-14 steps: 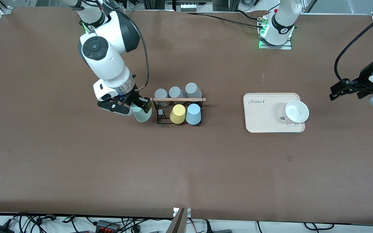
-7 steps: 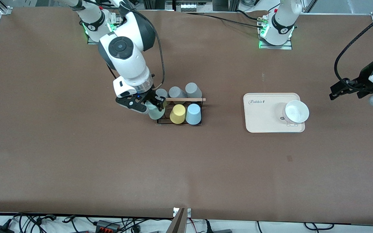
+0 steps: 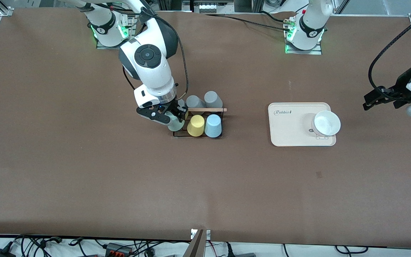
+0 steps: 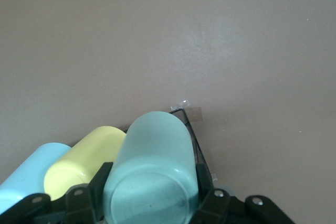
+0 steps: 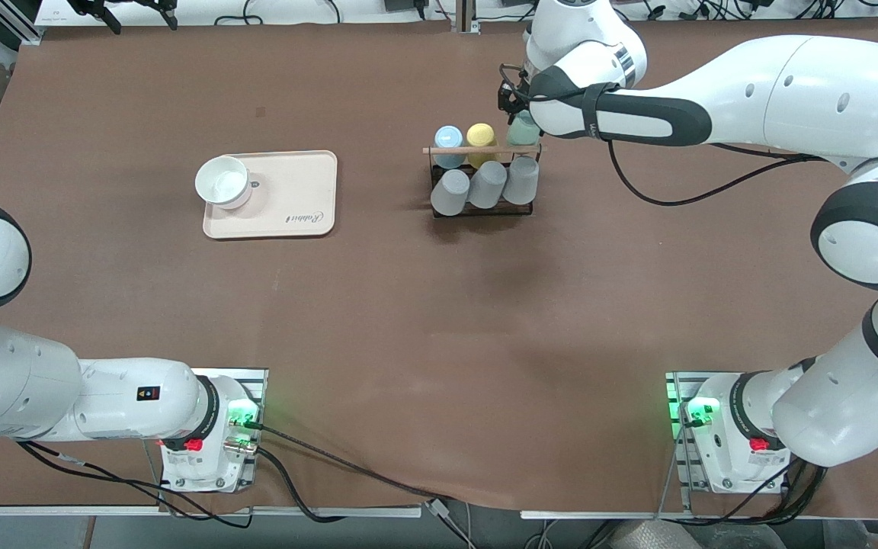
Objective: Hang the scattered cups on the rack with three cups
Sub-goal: 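Hang the pale green cup on the rack peg beside the yellow cup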
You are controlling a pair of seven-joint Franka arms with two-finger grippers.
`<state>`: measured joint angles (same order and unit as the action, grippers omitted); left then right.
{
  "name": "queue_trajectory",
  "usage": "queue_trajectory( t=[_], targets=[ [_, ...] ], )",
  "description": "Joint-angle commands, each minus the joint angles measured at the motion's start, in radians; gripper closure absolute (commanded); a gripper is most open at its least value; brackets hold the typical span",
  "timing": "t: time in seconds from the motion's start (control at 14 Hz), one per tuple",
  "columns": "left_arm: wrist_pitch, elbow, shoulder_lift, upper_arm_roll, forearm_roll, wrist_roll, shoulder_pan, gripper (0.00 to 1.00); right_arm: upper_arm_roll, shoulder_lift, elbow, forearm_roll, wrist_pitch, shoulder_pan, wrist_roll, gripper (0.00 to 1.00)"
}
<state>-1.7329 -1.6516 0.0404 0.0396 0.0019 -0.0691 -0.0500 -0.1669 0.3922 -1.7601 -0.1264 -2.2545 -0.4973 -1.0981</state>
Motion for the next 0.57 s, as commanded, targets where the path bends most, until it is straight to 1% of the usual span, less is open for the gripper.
queue_trajectory(
  t=[0.0, 0.07, 0.5],
  targets=[
    [0.010, 0.006, -0.013, -0.004, -0.013, 0.022, 0.001, 0.00, 0.003, 0.039, 0.024, -0.033, 0.007, -0.027, -0.023, 0.94],
    [0.010, 0.006, -0.013, -0.004, -0.013, 0.022, 0.001, 0.00, 0.003, 0.043, 0.024, -0.045, 0.007, -0.032, -0.023, 0.94],
    [-0.004, 0.009, -0.010, -0.004, -0.013, 0.022, 0.001, 0.00, 0.003, 0.069, 0.024, -0.050, -0.017, -0.050, -0.025, 0.93]
  ],
)
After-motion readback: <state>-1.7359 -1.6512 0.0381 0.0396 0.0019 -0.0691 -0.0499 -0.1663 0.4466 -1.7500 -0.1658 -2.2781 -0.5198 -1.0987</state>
